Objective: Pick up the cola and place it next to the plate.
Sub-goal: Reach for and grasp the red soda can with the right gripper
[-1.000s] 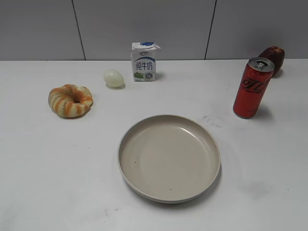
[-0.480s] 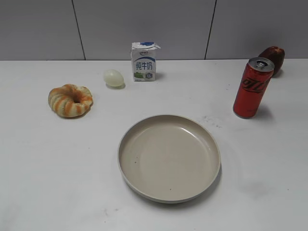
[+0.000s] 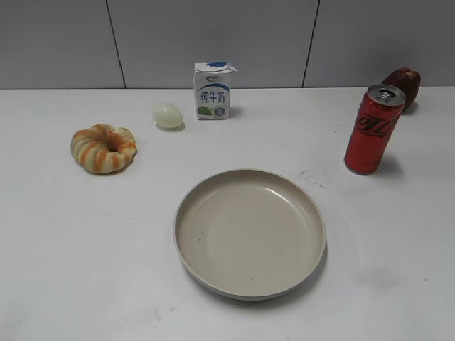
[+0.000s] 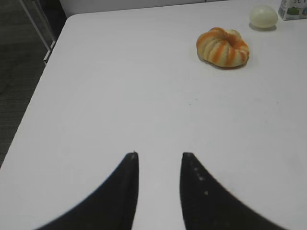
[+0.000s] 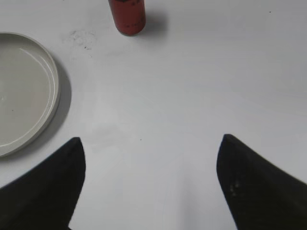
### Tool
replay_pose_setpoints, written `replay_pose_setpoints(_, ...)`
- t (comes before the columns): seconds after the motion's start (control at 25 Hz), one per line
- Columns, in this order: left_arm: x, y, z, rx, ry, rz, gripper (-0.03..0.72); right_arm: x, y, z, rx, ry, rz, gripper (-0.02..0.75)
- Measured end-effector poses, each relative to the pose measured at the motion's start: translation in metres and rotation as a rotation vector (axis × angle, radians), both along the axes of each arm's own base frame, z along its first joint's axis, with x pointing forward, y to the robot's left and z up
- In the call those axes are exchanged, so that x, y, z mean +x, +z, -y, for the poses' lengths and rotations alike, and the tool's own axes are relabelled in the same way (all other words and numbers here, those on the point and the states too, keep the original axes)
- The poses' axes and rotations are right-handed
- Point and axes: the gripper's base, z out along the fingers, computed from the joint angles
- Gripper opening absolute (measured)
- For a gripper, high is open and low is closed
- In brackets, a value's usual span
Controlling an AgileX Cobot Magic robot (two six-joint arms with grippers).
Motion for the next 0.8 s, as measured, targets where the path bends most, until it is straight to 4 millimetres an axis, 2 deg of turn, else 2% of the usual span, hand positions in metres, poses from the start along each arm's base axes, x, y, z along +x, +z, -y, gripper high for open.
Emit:
replay_pose_setpoints(0.28, 0.0, 0.0, 0.0, 0.0, 0.0, 0.0, 0.236, 0.085, 0.02, -0.009, 0.038, 0.003, -0.115, 0.6)
replay_pose_setpoints(0.44, 0.0, 0.0, 0.0, 0.0, 0.0, 0.0, 0.236, 0.139, 0.019, -0.015, 0.062, 0.021, -0.174, 0.592)
replay_pose_setpoints(0.64, 0.0, 0.0, 0.0, 0.0, 0.0, 0.0, 0.236, 0.2, 0.004, -0.026, 0.046, 0.081, -0.236, 0.604)
replay_pose_setpoints(0.8, 0.0, 0.0, 0.0, 0.0, 0.0, 0.0, 0.236, 0.242, -0.011, -0.04, 0.035, 0.119, -0.265, 0.613)
